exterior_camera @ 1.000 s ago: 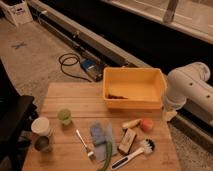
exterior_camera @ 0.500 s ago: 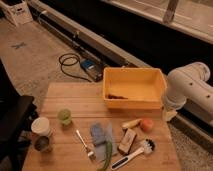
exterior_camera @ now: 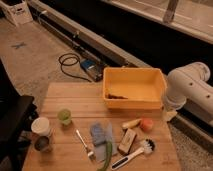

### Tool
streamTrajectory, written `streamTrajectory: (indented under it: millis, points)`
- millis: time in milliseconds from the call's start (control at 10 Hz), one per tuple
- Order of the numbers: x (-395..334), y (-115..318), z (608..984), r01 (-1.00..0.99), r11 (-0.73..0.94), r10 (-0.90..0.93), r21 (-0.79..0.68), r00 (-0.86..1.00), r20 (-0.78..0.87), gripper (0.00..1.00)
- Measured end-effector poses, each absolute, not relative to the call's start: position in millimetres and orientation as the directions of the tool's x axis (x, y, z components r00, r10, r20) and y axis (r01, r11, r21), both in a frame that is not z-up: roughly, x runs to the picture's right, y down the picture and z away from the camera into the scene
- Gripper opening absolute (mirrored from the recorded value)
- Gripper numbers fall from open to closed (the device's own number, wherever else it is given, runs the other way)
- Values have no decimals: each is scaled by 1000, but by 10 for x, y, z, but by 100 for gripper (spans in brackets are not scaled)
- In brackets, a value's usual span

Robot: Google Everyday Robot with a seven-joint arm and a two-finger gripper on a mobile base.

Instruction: Place brush in metal cup

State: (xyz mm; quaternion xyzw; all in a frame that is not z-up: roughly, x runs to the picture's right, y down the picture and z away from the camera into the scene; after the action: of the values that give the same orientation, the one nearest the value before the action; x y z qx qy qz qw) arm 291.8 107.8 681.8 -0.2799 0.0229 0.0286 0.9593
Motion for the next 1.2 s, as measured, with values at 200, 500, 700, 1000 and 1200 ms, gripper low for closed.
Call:
streamTrajectory:
  millis: [200, 500, 700, 1000, 1200]
  points:
    - [2919, 1079, 6817, -68, 842, 42, -536, 997, -60, 65]
    - [2919, 1079, 6817, -68, 842, 42, -536, 997, -60, 65]
    - [2918, 1083, 6816, -67, 841, 42, -536, 997, -60, 65]
    - [2770, 1243, 6784, -33, 828, 7, -559, 999, -48, 65]
    - [2556, 1585, 6747, 9, 799, -19, -601, 1000, -11, 65]
